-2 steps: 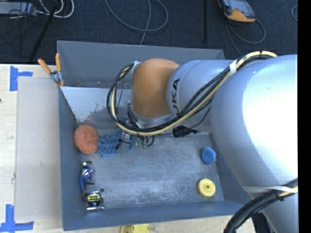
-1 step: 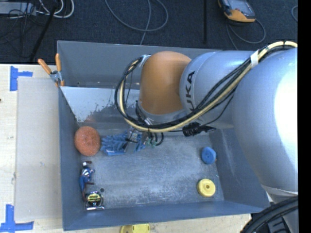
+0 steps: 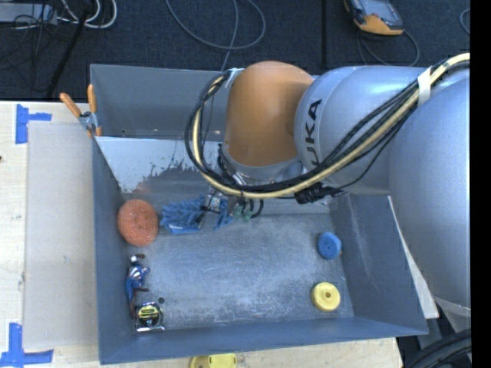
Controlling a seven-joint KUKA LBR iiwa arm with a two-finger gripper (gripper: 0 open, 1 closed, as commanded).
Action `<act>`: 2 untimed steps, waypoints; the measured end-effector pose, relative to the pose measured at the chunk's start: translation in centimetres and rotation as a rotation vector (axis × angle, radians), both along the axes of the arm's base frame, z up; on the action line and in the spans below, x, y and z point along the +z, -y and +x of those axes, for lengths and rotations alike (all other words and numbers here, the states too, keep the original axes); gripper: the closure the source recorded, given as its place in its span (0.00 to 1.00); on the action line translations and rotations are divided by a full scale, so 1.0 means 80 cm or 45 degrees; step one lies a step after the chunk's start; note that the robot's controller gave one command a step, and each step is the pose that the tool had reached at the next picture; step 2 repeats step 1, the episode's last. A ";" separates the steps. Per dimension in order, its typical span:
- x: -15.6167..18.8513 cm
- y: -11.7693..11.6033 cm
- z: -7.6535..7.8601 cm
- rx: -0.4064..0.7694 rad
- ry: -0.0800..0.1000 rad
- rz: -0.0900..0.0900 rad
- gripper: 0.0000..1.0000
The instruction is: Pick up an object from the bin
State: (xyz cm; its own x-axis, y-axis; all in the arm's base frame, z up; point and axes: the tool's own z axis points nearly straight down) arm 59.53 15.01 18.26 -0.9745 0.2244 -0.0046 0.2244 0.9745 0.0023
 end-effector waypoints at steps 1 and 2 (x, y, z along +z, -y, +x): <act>0.045 0.014 -0.001 -0.024 -0.009 -0.002 1.00; 0.045 0.014 -0.001 -0.024 -0.009 -0.002 1.00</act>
Offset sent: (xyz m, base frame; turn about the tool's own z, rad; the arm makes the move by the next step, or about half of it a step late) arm -0.0031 0.0138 0.0688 0.0265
